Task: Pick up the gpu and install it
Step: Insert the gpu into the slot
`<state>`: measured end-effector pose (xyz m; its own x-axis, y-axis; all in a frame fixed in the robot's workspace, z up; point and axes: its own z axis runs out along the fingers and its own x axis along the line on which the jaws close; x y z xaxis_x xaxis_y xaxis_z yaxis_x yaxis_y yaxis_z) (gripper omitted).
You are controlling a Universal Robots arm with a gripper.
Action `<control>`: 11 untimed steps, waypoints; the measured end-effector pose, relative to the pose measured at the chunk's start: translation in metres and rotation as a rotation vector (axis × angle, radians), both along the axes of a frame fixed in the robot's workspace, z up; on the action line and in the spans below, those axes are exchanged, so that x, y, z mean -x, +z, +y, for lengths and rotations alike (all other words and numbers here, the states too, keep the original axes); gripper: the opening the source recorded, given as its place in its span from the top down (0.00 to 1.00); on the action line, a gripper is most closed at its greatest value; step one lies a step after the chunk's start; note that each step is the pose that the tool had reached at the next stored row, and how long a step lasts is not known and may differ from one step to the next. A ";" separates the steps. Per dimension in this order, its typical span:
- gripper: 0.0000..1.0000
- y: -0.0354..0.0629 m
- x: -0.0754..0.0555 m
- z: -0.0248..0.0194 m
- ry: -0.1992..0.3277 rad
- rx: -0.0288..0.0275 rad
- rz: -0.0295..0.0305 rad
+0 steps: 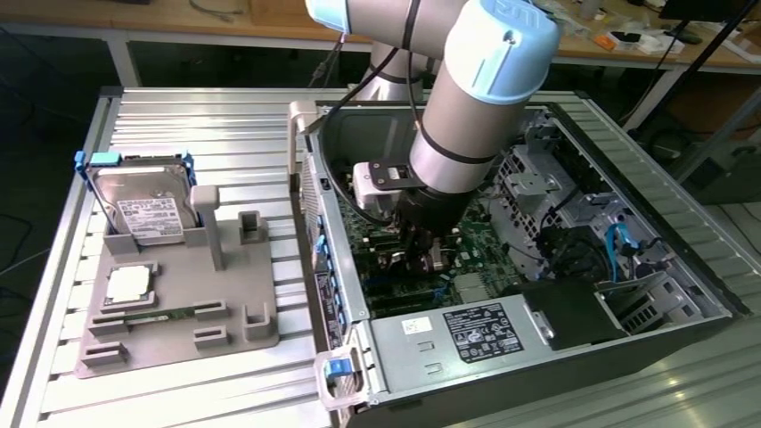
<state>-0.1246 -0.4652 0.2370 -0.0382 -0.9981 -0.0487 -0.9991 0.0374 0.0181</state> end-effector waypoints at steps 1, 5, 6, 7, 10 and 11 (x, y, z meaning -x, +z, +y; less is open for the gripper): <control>0.73 -0.0002 0.000 0.0000 0.000 -0.0003 -0.0002; 0.73 -0.0007 0.000 -0.0001 0.000 -0.0013 -0.0007; 0.73 -0.0007 0.000 -0.0001 0.000 -0.0013 -0.0007; 0.73 -0.0007 0.000 -0.0001 0.000 -0.0013 -0.0008; 0.72 -0.0031 0.001 0.0006 -0.001 -0.0073 -0.0059; 0.72 -0.0009 0.001 0.0004 -0.001 -0.0026 -0.0055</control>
<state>-0.1259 -0.4648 0.2360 -0.0385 -0.9979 -0.0515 -0.9992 0.0379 0.0128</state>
